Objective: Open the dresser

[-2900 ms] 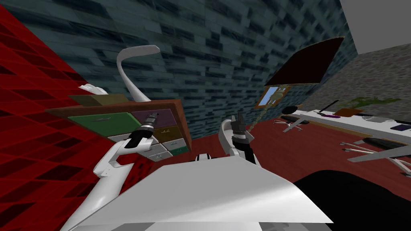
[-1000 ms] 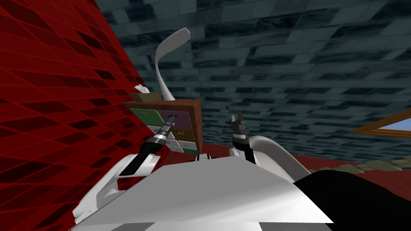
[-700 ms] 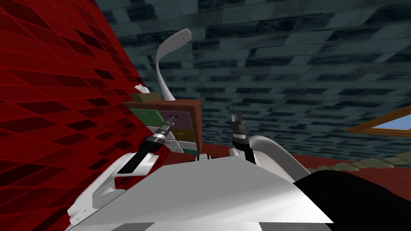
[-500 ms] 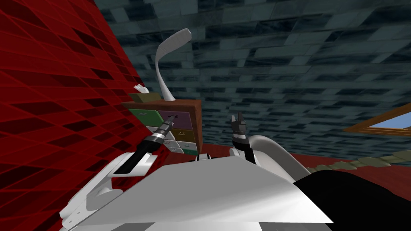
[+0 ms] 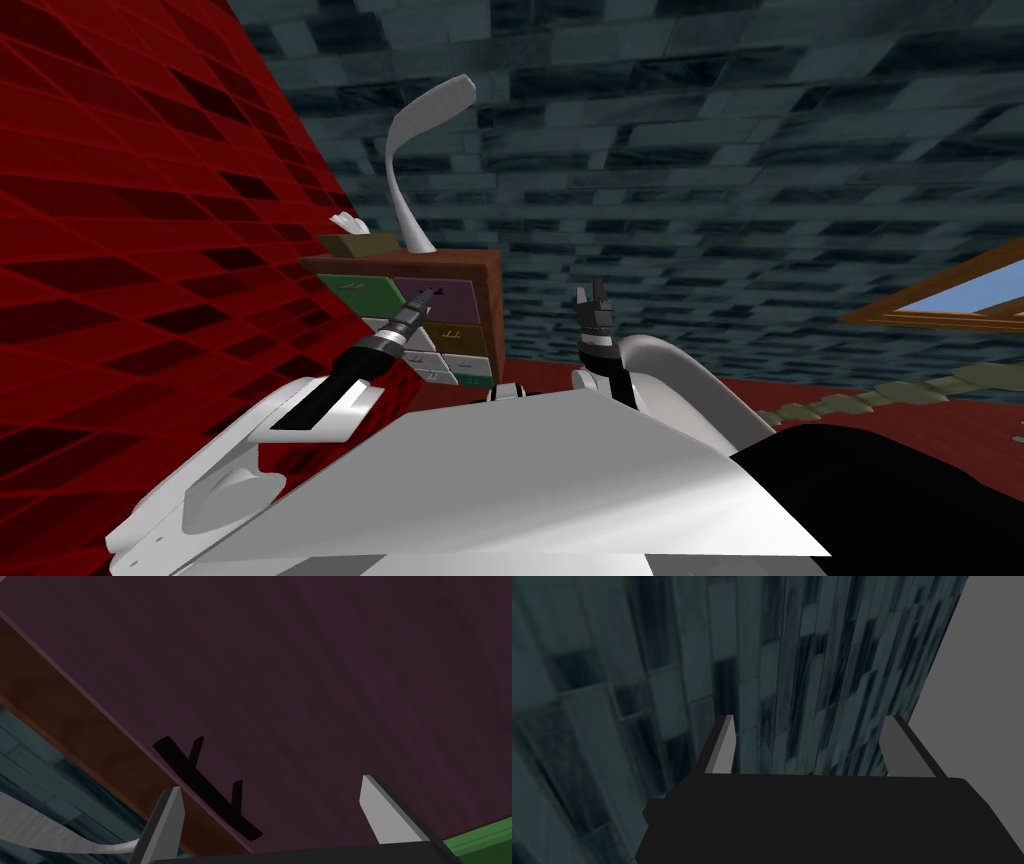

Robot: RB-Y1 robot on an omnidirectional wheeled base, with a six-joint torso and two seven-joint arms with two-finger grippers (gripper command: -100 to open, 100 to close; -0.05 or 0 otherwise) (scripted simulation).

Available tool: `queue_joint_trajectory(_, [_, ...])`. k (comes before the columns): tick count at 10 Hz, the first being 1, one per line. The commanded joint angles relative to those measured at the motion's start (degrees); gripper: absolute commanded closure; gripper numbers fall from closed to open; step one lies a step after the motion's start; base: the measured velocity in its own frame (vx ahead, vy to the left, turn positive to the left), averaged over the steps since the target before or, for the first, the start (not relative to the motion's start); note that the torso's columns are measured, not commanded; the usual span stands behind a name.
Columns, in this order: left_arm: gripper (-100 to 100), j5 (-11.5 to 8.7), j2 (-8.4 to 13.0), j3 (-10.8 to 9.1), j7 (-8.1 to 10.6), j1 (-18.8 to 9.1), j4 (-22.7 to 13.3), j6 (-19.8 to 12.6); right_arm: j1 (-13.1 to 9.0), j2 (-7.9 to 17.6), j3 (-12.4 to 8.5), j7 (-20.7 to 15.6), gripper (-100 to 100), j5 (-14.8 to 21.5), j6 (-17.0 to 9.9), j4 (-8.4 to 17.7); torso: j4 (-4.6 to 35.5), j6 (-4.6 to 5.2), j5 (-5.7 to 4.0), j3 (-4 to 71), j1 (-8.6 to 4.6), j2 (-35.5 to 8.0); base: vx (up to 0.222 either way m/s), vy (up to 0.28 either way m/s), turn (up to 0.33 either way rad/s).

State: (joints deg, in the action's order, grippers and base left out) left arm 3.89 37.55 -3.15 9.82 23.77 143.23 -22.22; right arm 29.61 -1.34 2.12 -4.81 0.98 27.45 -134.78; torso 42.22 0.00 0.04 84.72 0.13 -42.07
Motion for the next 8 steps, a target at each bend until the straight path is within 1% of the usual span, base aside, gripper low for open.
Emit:
queue_joint_trajectory(1, [-100,-0.3,1.3,-0.37,0.51,0.3,3.1,-1.3,0.0,0.0,0.0,0.0,0,0.0,0.0,0.0,0.0,0.00,-0.03,-0.1,-0.10,-0.1,0.012,0.015,-0.010])
queue_joint_trajectory(4, [-100,-0.5,1.9,-0.52,0.72,0.3,6.6,-1.9,0.0,0.0,0.0,0.0,0,0.0,0.0,0.0,0.1,0.00,-0.05,-0.2,-0.18,-0.3,0.003,0.003,-0.003])
queue_joint_trajectory(5, [-100,-0.5,1.8,-0.47,0.69,0.2,6.0,-1.8,0.0,0.0,0.0,0.0,0,0.0,0.0,0.0,0.1,0.00,-0.05,-0.2,-0.16,-0.3,0.000,0.000,0.000])
queue_joint_trajectory(6, [-100,-1.4,3.5,-1.95,2.21,-0.6,6.6,-3.5,0.0,0.0,0.0,0.0,0,0.0,0.0,0.0,0.1,0.00,-0.03,-0.2,-0.13,-0.2,0.067,-0.030,-0.036])
queue_joint_trajectory(7, [-100,-1.0,2.8,-1.24,1.37,-0.4,6.2,-2.7,0.0,0.0,0.0,0.0,0,0.0,0.0,0.0,0.0,0.02,-0.06,0.0,-0.21,0.0,0.043,-0.019,-0.007])
queue_joint_trajectory(8, [100,-1.0,2.9,-1.36,1.59,-0.5,6.3,-2.9,0.0,0.0,0.0,0.0,0,0.0,0.0,0.0,0.0,0.00,-0.05,-0.1,-0.14,-0.1,0.006,-0.003,0.002])
